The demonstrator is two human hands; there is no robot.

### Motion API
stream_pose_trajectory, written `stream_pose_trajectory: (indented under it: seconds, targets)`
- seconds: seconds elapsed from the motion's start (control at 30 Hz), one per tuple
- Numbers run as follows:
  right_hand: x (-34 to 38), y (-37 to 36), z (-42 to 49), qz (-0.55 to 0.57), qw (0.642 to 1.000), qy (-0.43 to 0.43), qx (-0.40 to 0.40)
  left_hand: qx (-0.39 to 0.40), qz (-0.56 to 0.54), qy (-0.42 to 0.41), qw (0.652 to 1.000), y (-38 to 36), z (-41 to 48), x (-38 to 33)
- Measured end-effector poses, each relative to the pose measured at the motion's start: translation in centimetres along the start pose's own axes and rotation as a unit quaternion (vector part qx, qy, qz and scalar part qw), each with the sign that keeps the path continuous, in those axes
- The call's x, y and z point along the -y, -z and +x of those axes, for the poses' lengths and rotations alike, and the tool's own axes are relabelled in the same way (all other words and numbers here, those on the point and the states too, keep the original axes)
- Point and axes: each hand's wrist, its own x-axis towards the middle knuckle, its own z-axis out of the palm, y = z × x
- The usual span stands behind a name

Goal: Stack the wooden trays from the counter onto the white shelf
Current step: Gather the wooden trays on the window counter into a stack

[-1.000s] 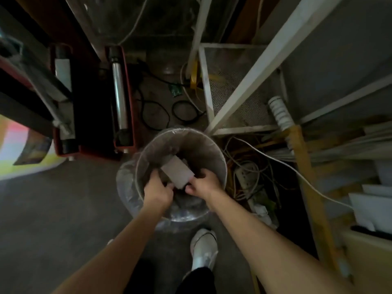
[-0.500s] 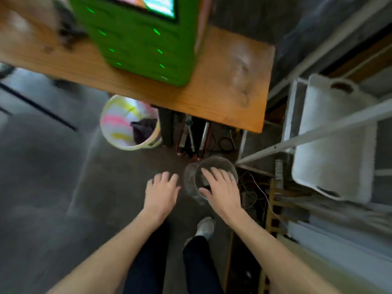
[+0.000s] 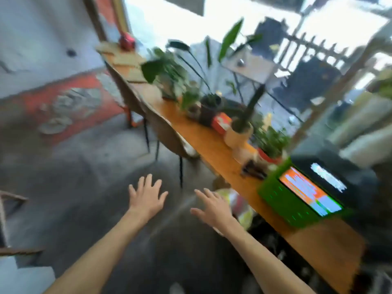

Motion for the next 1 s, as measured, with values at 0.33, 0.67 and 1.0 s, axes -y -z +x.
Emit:
stream_pose_trajectory:
  seconds: [0.33,0.67,1.0]
  targets:
    - [21.2,23.4,20.7,-0.03,0.972,0.139,-0.189,-0.143,-0.01,0.125,0.982,22.7,13.2,19.3]
    - [33.3,34.7,42.0,0.018,0.972,0.137,-0.192,-0.235,-0.018,0.129,0.963,35.2,32.6,32.7]
    - [45.7,37.5,63.9,0.003,0.973,0.149,-0.174,-0.258,-0.035,0.115,0.959,39.4,50.3,49.9]
